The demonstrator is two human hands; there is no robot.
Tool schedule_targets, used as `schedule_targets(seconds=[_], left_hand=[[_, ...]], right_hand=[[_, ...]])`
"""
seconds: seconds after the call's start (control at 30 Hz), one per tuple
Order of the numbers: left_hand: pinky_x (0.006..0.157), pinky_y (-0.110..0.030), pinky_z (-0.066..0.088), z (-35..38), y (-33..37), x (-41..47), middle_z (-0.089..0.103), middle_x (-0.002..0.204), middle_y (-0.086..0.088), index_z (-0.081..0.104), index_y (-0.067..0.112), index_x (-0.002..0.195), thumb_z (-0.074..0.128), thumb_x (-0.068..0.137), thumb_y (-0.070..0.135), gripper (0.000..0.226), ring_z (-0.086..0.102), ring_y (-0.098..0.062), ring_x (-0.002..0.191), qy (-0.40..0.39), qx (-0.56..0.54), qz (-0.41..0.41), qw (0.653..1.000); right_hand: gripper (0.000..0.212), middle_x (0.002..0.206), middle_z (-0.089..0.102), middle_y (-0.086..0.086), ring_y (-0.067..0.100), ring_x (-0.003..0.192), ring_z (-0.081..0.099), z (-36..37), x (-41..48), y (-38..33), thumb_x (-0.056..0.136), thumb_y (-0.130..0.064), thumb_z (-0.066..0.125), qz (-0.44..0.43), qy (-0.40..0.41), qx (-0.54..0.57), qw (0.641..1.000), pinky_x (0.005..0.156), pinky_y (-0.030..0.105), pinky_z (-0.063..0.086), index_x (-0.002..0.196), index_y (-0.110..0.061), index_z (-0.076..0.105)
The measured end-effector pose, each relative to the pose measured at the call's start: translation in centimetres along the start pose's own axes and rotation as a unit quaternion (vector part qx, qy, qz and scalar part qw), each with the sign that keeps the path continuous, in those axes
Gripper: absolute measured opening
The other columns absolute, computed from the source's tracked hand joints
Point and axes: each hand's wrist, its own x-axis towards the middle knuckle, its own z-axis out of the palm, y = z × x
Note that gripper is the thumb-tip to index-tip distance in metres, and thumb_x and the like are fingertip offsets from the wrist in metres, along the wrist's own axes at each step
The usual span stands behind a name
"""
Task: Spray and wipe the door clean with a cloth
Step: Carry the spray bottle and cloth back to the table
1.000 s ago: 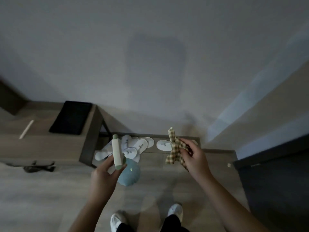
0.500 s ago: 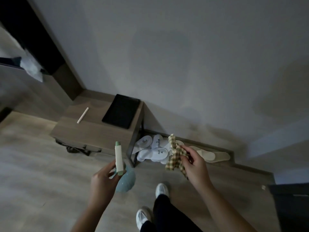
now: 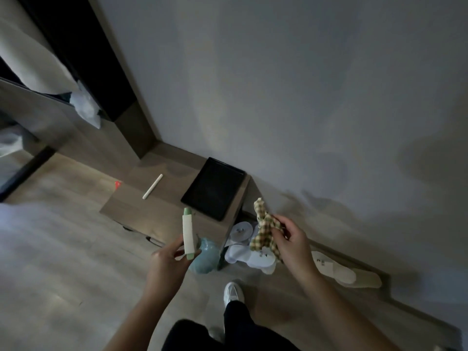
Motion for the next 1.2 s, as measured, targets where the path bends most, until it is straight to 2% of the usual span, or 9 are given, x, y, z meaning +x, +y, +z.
schedule_targets(seconds=[0.17,0.23,0.33,0.47,0.7,0.83,0.97,1.03,1.2], left_hand=[[0.066,-0.003,0.046,-1.4,-0.9,3.6,0.066,0.089,0.024,0.068,0.032,0.102,0.079,0.074,0.006,0.040,0.060,0.018,0.081,0.032,-0.013,-0.030,0.999],[0.066,-0.005,0.046,-1.9,-1.6,5.6,0.066,0.090,0.025,0.066,0.038,0.101,0.078,0.076,0.008,0.041,0.064,0.010,0.082,0.024,-0.016,-0.044,0.999],[0.073,-0.023,0.055,-2.9,-3.5,9.0,0.068,0.092,0.023,0.063,0.049,0.095,0.078,0.076,0.010,0.047,0.066,0.005,0.084,-0.007,-0.033,-0.051,0.998],[0.073,-0.030,0.057,-4.4,-6.3,14.2,0.070,0.092,0.013,0.067,0.049,0.094,0.081,0.074,0.011,0.045,0.069,-0.005,0.084,-0.065,-0.003,-0.021,0.998],[0.068,-0.006,0.048,-6.6,-8.2,25.4,0.060,0.085,0.027,0.063,0.038,0.101,0.075,0.080,0.015,0.033,0.059,0.014,0.077,-0.192,0.033,0.033,0.980],[0.093,-0.031,0.051,-5.9,-10.7,30.7,0.063,0.091,0.025,0.066,0.038,0.106,0.073,0.082,0.016,0.034,0.065,-0.001,0.094,-0.212,0.038,0.051,0.975],[0.076,-0.009,0.049,-4.4,-13.2,34.8,0.067,0.095,0.017,0.061,0.045,0.101,0.072,0.083,0.013,0.038,0.065,-0.002,0.092,-0.190,0.029,0.065,0.979],[0.077,-0.016,0.052,-3.3,-14.6,36.5,0.068,0.099,0.013,0.065,0.037,0.105,0.070,0.084,0.016,0.030,0.065,-0.005,0.093,-0.178,0.023,0.070,0.981],[0.074,-0.024,0.054,-0.9,-17.2,39.3,0.065,0.096,0.019,0.068,0.022,0.110,0.069,0.084,0.012,0.028,0.064,-0.001,0.088,-0.148,0.037,0.109,0.982]], right_hand=[[0.028,0.106,0.066,-0.017,-0.004,0.098,0.061,2.8,4.7,-2.9,0.094,-0.015,0.056,-0.014,-0.006,-0.010,1.000,0.076,0.014,0.050,0.113,-0.035,0.061],[0.029,0.107,0.065,-0.018,-0.004,0.098,0.061,4.0,6.1,-3.1,0.094,-0.014,0.056,-0.013,0.004,-0.013,1.000,0.078,0.014,0.050,0.115,-0.034,0.061],[0.030,0.106,0.064,-0.017,-0.004,0.098,0.060,6.0,7.7,-3.3,0.094,-0.011,0.056,-0.003,0.033,-0.023,0.999,0.073,0.006,0.048,0.118,-0.028,0.061],[0.028,0.102,0.062,-0.020,-0.006,0.095,0.058,9.4,9.5,-3.6,0.094,-0.010,0.055,0.024,0.087,-0.024,0.996,0.070,0.003,0.045,0.116,-0.027,0.061],[0.031,0.109,0.066,-0.008,0.003,0.100,0.061,16.8,12.9,-3.4,0.093,-0.008,0.056,0.088,0.162,-0.005,0.983,0.076,0.009,0.047,0.119,-0.021,0.062],[0.033,0.112,0.064,-0.007,0.005,0.100,0.058,20.3,16.5,-2.1,0.092,-0.008,0.057,0.101,0.183,-0.029,0.978,0.074,0.003,0.042,0.122,-0.020,0.061],[0.037,0.120,0.063,-0.003,0.012,0.109,0.059,22.9,20.6,1.1,0.092,-0.008,0.057,0.110,0.173,-0.040,0.978,0.088,0.023,0.050,0.127,-0.020,0.059],[0.039,0.123,0.062,-0.001,0.013,0.111,0.058,24.0,22.4,3.1,0.092,-0.008,0.057,0.111,0.178,-0.055,0.976,0.093,0.028,0.049,0.129,-0.019,0.057],[0.042,0.129,0.057,-0.005,0.010,0.116,0.054,26.4,25.4,6.3,0.092,-0.007,0.055,0.061,0.225,-0.133,0.963,0.093,0.018,0.042,0.132,-0.017,0.055]])
